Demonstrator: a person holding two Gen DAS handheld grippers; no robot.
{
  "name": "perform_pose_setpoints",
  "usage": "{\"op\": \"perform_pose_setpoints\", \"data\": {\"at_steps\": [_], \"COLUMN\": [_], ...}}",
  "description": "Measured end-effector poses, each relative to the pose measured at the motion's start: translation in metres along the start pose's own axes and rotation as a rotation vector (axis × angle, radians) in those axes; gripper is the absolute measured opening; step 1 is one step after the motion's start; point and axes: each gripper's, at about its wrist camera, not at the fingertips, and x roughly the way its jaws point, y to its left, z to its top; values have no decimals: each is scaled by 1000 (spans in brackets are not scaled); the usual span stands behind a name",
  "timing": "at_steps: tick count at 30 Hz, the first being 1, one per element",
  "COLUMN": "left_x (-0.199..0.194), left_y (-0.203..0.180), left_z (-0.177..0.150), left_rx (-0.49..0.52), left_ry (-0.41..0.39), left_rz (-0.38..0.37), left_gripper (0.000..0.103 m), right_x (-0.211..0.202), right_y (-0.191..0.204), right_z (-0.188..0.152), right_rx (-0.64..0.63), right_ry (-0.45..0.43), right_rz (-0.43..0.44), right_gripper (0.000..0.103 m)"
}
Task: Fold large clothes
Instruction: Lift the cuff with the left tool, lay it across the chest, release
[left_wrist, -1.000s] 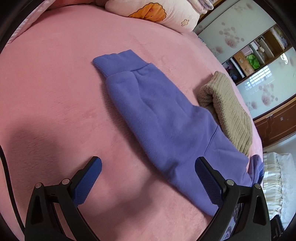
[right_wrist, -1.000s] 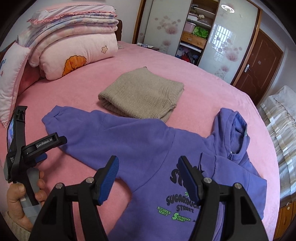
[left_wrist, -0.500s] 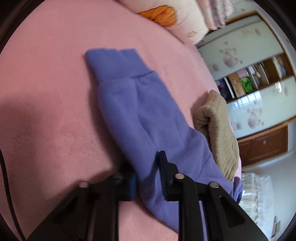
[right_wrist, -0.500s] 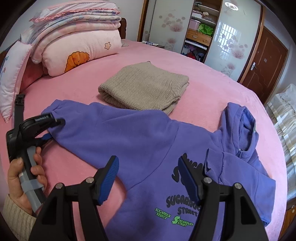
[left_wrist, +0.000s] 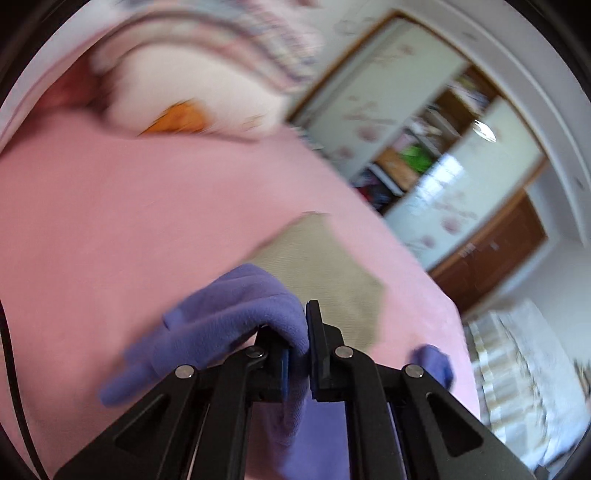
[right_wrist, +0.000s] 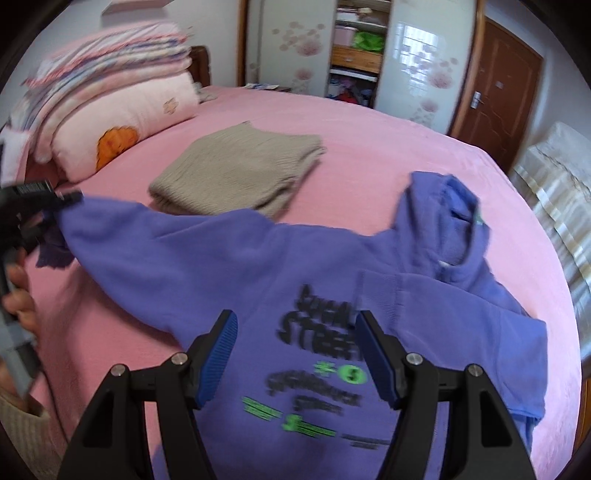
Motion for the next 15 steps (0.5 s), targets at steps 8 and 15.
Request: {"op": "perform_pose_setpoints", "data": {"at_steps": [8, 15], "left_x": [11, 55], "left_y": [-160, -241], "left_z": [-51, -165], "left_rx": [352, 632], "left_ry": [77, 341], "left_rz": [-143, -199], "left_gripper": [6, 7], "right_x": [-34, -48], "right_y": [-87, -160], "right_z": [-20, -50], "right_rx": [116, 234], "right_ry": [-32, -13], "right_rz": [-84, -161], "right_gripper": [67, 67]}}
